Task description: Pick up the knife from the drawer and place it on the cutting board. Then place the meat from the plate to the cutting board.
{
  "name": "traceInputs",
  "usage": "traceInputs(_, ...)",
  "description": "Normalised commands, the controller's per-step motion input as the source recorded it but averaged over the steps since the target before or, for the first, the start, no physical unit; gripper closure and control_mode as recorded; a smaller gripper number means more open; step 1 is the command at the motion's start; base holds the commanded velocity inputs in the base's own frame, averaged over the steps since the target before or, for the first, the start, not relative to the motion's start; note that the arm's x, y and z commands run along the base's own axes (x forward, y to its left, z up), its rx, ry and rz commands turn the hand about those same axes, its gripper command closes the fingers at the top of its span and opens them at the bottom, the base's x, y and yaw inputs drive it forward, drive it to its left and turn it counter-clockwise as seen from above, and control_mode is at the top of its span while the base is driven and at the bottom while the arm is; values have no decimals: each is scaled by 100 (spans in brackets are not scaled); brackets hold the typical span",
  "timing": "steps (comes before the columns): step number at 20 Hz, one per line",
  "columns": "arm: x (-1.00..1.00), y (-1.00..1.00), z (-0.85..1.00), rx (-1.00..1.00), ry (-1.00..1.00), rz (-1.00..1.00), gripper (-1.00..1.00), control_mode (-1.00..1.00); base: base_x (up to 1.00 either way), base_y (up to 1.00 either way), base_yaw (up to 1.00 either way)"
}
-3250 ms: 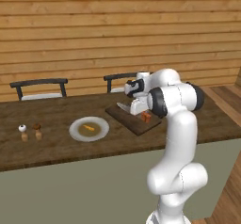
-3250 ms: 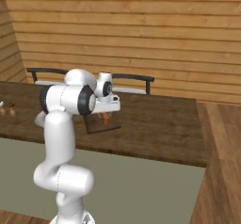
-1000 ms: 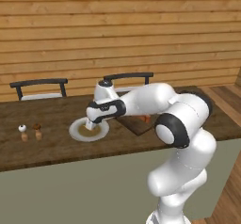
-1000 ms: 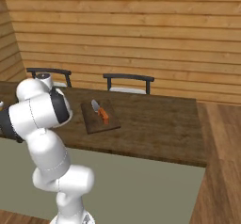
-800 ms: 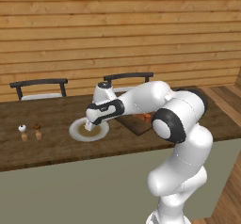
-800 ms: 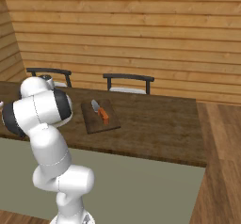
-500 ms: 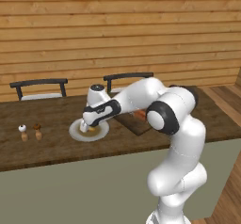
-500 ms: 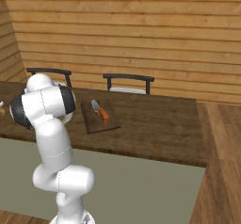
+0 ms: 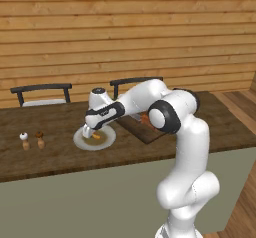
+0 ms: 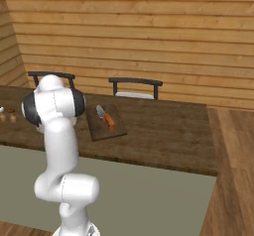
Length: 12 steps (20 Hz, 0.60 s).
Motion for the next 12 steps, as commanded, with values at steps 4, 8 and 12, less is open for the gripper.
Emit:
traceInputs(4,18,10,-28,0,4,0,-100,-100,0,0,0)
traceInputs(8,14,10,-30,0,4,0,-100,-100,0,0,0)
traceInputs(12,14,11,-34,0,4,0,-100,-100,0,0,0)
